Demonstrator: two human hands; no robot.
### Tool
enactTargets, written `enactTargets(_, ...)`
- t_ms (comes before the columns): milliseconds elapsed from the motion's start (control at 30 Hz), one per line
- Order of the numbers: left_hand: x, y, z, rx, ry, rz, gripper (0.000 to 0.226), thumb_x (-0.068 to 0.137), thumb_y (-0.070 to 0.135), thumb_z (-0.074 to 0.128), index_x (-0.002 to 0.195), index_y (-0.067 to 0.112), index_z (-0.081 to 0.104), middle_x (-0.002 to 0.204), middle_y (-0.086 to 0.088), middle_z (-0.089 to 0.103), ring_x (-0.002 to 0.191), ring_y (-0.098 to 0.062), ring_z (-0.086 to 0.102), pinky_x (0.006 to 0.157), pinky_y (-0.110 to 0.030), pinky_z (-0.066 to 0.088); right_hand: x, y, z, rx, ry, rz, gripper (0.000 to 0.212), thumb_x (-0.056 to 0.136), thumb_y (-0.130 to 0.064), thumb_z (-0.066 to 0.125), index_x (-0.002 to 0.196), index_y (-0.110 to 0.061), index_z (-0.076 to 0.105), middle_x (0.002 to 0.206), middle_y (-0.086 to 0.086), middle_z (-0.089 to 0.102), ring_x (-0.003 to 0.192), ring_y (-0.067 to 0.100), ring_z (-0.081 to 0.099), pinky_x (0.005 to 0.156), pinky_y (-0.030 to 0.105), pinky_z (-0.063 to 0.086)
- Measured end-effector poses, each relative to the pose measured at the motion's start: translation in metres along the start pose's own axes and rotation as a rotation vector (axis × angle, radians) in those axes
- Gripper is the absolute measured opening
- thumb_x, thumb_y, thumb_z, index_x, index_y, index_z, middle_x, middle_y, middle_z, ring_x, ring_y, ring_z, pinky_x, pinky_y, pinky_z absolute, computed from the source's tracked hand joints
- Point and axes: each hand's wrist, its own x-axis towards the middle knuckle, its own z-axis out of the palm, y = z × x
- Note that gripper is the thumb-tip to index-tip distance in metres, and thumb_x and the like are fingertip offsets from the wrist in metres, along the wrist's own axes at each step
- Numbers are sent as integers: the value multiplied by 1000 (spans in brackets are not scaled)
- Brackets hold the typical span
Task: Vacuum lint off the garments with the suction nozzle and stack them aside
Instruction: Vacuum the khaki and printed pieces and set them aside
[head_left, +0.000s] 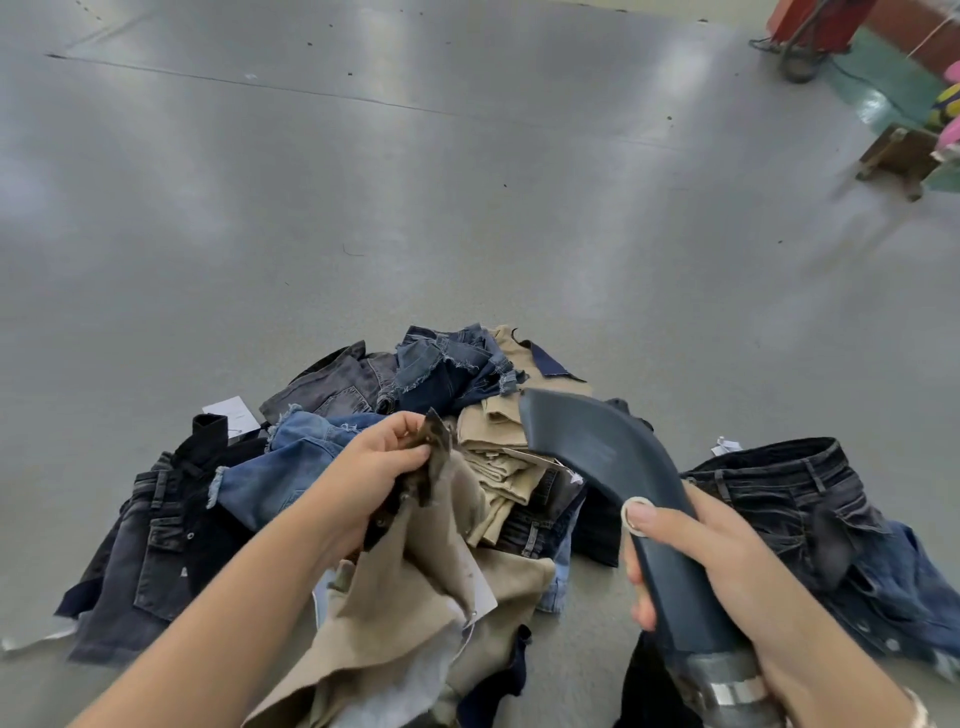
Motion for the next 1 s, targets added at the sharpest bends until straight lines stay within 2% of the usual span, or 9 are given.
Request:
enactTargets(100,0,3,-2,-67,47,18,24,95,-5,41,88,7,60,66,-5,61,51,-10,56,45,-17,45,-6,3,7,-6,-113,49,16,71,-32,69,86,-27,66,65,17,58,45,30,55,46,32,47)
enactTargets(200,-1,4,-2,-91,16,40,19,95,-2,45,91,6,62,70,-9,64,54,-13,57,47,-19,48,-11,7,16,-26,-231,82,31,66,-37,73,96,-34,66,65,16,59,48,29,56,46,30,47)
enactTargets(267,-1,4,-3,-52,9,65,15,94,-1,48,93,5,62,71,-8,66,54,-11,59,48,-19,49,-12,9,21,-33,-266,92,41,67,-37,73,107,-32,64,64,14,61,48,26,57,46,28,47)
enactTargets(333,-1,2,-3,5,-8,75,13,94,0,50,94,5,62,73,-7,67,56,-11,59,49,-19,49,-10,9,24,-50,-266,85,40,72,-32,68,112,-30,60,63,12,62,48,24,58,46,27,47)
enactTargets(467,-1,-3,-1,116,-85,66,11,93,0,53,93,6,63,77,-8,67,64,-15,61,59,-24,51,-3,5,24,-36,-190,63,24,72,-33,67,96,-32,65,63,16,59,46,29,55,46,32,47)
enactTargets(600,-3,-3,0,112,-142,57,10,92,-1,54,93,4,63,74,-6,68,64,-13,64,60,-22,53,1,-3,16,-20,-111,17,11,72,-34,68,83,-30,66,65,17,60,45,29,56,48,33,48)
enactTargets(767,1,4,-7,97,-44,99,12,92,0,55,94,6,65,77,-5,71,66,-12,66,59,-20,53,-6,6,11,-32,-200,41,29,61,-43,74,88,-36,66,65,16,60,46,31,57,48,33,48)
enactTargets(867,3,4,-6,149,-69,101,14,92,0,56,93,10,66,79,-1,72,68,-9,65,60,-17,51,-8,12,18,-48,-262,92,36,63,-45,74,98,-41,65,66,15,60,48,29,57,48,31,48)
enactTargets(1000,0,2,-6,205,-159,69,13,92,1,57,94,10,67,83,-4,72,74,-12,65,65,-20,52,-2,7,20,-46,-169,56,16,72,-33,69,87,-33,66,63,16,59,44,29,56,46,31,47)
